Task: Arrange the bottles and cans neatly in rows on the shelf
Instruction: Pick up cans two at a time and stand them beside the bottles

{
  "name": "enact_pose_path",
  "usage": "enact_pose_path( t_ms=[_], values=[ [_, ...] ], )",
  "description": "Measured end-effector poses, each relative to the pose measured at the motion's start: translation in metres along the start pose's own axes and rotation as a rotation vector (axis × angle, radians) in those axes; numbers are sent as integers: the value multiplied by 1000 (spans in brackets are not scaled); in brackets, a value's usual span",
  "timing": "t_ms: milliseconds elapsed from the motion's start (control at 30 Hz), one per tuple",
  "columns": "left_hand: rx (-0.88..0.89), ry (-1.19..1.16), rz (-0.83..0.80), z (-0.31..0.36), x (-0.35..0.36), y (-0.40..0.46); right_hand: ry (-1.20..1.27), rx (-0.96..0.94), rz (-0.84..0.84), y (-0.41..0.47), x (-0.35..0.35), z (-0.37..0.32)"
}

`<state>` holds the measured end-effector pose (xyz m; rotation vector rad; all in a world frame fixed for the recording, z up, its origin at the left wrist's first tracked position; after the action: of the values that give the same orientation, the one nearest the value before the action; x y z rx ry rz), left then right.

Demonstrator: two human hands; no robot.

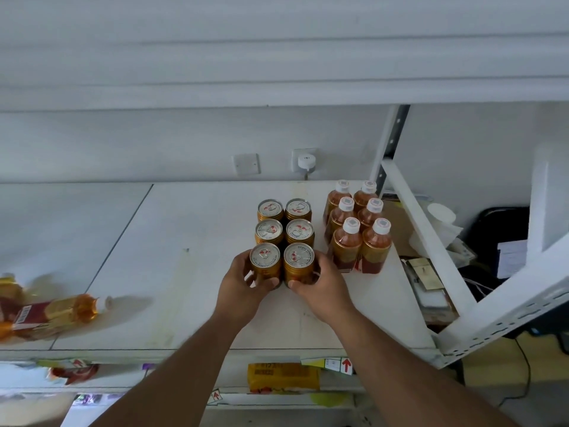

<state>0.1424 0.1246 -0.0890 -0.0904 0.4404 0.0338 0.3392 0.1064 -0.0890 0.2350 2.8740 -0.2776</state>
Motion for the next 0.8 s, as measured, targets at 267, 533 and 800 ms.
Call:
enact_pose_path(
  t_ms=[267,533,800],
  values=[
    [-54,386,-134,3,-9,-14,-158,132,-32,-23,-12,-4],
    [-49,814,-238,25,-41,-40,-539,108,-185,-61,-7,-26],
    [-47,937,-207,57,-57,-106,-881,-100,-340,-116,-3,-56]
  ],
)
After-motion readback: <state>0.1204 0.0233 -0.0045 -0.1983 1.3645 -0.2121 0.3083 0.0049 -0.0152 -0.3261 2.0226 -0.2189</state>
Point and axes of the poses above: each hand's wrist, its own y-axis towards the middle knuckle, its own x-axis out of the palm, z = x × y, the point moved 8 cm from there along y, towards the middle knuckle, and after that the axes turned 10 degrees about y, right-handed, at the moved point
